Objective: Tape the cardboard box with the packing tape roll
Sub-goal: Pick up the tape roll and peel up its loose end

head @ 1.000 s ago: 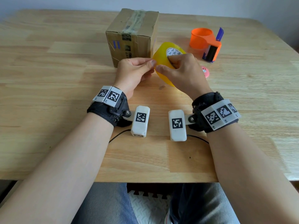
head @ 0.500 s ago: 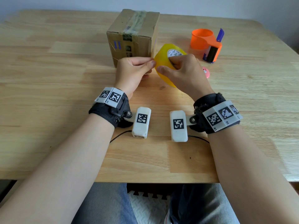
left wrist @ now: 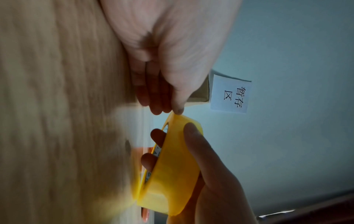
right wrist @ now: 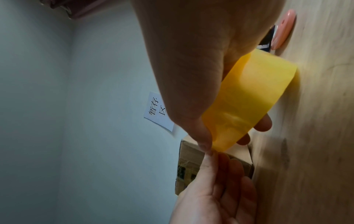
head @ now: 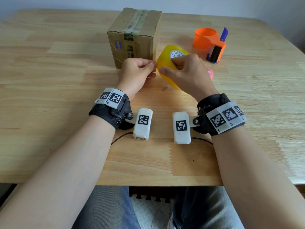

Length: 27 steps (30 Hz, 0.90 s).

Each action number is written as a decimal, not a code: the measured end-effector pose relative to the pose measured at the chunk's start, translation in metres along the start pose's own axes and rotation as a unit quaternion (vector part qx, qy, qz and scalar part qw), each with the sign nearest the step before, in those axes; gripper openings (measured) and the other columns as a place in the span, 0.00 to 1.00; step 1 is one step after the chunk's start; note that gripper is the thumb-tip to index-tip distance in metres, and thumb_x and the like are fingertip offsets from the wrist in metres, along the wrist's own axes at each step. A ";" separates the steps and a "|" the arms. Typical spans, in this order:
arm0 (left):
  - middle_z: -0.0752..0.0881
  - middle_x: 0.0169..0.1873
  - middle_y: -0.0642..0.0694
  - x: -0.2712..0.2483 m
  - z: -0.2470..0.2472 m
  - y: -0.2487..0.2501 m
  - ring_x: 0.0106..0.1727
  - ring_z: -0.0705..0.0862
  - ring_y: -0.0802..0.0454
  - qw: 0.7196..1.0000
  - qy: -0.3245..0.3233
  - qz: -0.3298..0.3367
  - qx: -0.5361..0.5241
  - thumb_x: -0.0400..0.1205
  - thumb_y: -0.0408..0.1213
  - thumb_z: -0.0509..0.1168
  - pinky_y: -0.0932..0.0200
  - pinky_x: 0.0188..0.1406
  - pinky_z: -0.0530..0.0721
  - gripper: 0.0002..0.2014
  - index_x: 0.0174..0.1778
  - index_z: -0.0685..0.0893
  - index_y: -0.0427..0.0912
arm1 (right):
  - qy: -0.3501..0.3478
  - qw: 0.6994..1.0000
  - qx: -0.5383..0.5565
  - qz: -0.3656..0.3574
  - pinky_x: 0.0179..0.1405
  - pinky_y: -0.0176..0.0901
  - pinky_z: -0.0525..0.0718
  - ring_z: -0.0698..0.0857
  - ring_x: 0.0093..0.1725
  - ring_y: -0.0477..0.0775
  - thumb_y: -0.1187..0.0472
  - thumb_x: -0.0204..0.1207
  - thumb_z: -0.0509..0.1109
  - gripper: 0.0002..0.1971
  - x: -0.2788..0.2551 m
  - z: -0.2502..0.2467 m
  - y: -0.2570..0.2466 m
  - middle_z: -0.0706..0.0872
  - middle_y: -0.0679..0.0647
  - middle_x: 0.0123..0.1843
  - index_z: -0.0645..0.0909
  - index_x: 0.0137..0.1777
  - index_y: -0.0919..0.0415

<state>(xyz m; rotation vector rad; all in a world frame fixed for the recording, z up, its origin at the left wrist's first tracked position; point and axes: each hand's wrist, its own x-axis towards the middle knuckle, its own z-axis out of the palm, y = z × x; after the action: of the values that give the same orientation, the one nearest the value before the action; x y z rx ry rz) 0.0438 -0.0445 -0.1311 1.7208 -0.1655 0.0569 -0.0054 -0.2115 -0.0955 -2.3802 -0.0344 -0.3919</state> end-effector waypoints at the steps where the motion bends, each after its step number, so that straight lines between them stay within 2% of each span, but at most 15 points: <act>1: 0.92 0.36 0.48 0.000 0.000 0.001 0.36 0.92 0.56 1.000 -0.007 0.001 0.008 0.85 0.36 0.71 0.57 0.42 0.90 0.06 0.44 0.91 0.48 | 0.002 1.000 0.001 0.002 0.25 0.42 0.59 0.60 0.25 0.48 0.46 0.74 0.76 0.26 0.000 0.000 0.000 0.63 0.53 0.27 0.70 0.29 0.63; 3: 0.91 0.37 0.49 -0.001 0.001 0.003 0.35 0.91 0.58 1.000 -0.020 0.002 0.018 0.86 0.37 0.69 0.60 0.38 0.87 0.07 0.44 0.90 0.47 | 0.006 1.000 0.002 0.003 0.27 0.45 0.59 0.60 0.26 0.49 0.45 0.74 0.76 0.24 0.001 0.000 -0.001 0.63 0.53 0.28 0.69 0.28 0.58; 5: 0.92 0.38 0.48 -0.002 0.001 0.004 0.37 0.92 0.56 1.000 -0.022 0.002 0.014 0.86 0.36 0.70 0.60 0.38 0.87 0.06 0.45 0.90 0.47 | 0.009 1.000 0.001 0.007 0.27 0.44 0.58 0.59 0.25 0.49 0.45 0.74 0.76 0.25 0.001 0.000 -0.001 0.62 0.52 0.27 0.66 0.27 0.56; 10: 0.94 0.38 0.46 -0.005 -0.003 0.004 0.40 0.93 0.52 1.000 0.000 0.007 -0.014 0.80 0.37 0.77 0.49 0.47 0.93 0.02 0.45 0.93 0.47 | 0.008 1.000 0.000 0.006 0.22 0.39 0.56 0.59 0.23 0.49 0.46 0.75 0.76 0.25 0.000 -0.001 -0.001 0.60 0.49 0.25 0.67 0.28 0.56; 14: 0.94 0.38 0.46 -0.007 -0.002 0.004 0.40 0.92 0.51 1.000 0.008 0.010 -0.023 0.77 0.38 0.79 0.40 0.53 0.93 0.03 0.45 0.95 0.50 | 0.008 1.000 -0.005 0.005 0.22 0.39 0.56 0.60 0.24 0.49 0.45 0.75 0.76 0.24 0.000 -0.001 -0.001 0.62 0.50 0.26 0.70 0.29 0.57; 17: 0.95 0.38 0.44 -0.008 -0.002 0.005 0.40 0.92 0.51 1.000 0.009 0.011 -0.016 0.77 0.38 0.79 0.38 0.54 0.92 0.02 0.43 0.95 0.49 | 0.008 1.000 -0.003 0.005 0.22 0.40 0.55 0.59 0.25 0.49 0.45 0.75 0.76 0.23 0.001 -0.001 -0.001 0.62 0.51 0.27 0.70 0.29 0.56; 21: 0.94 0.36 0.44 -0.007 -0.001 0.006 0.39 0.92 0.51 1.000 0.010 0.000 -0.009 0.77 0.39 0.78 0.39 0.52 0.93 0.01 0.42 0.95 0.49 | 0.008 1.000 -0.005 0.006 0.23 0.41 0.56 0.60 0.26 0.49 0.45 0.75 0.76 0.24 0.000 -0.002 0.000 0.62 0.53 0.28 0.70 0.29 0.59; 23: 0.94 0.34 0.45 -0.006 -0.001 0.005 0.38 0.92 0.52 1.000 0.014 -0.007 -0.004 0.78 0.39 0.78 0.43 0.49 0.93 0.01 0.43 0.95 0.47 | 0.006 1.000 -0.007 0.005 0.22 0.40 0.56 0.60 0.26 0.49 0.45 0.75 0.76 0.26 0.000 -0.002 0.000 0.63 0.54 0.28 0.71 0.29 0.64; 27: 0.92 0.32 0.44 -0.005 0.000 0.007 0.33 0.90 0.54 1.000 0.012 -0.014 0.002 0.79 0.38 0.76 0.54 0.39 0.91 0.03 0.44 0.94 0.43 | 0.001 1.000 -0.011 0.000 0.24 0.43 0.57 0.61 0.26 0.50 0.45 0.74 0.77 0.28 -0.001 -0.003 -0.001 0.63 0.54 0.28 0.72 0.30 0.68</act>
<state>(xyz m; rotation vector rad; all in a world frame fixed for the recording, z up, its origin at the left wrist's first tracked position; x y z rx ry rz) 0.0379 -0.0451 -0.1249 1.7262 -0.1230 0.0575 -0.0072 -0.2128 -0.0933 -2.4023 -0.0296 -0.3960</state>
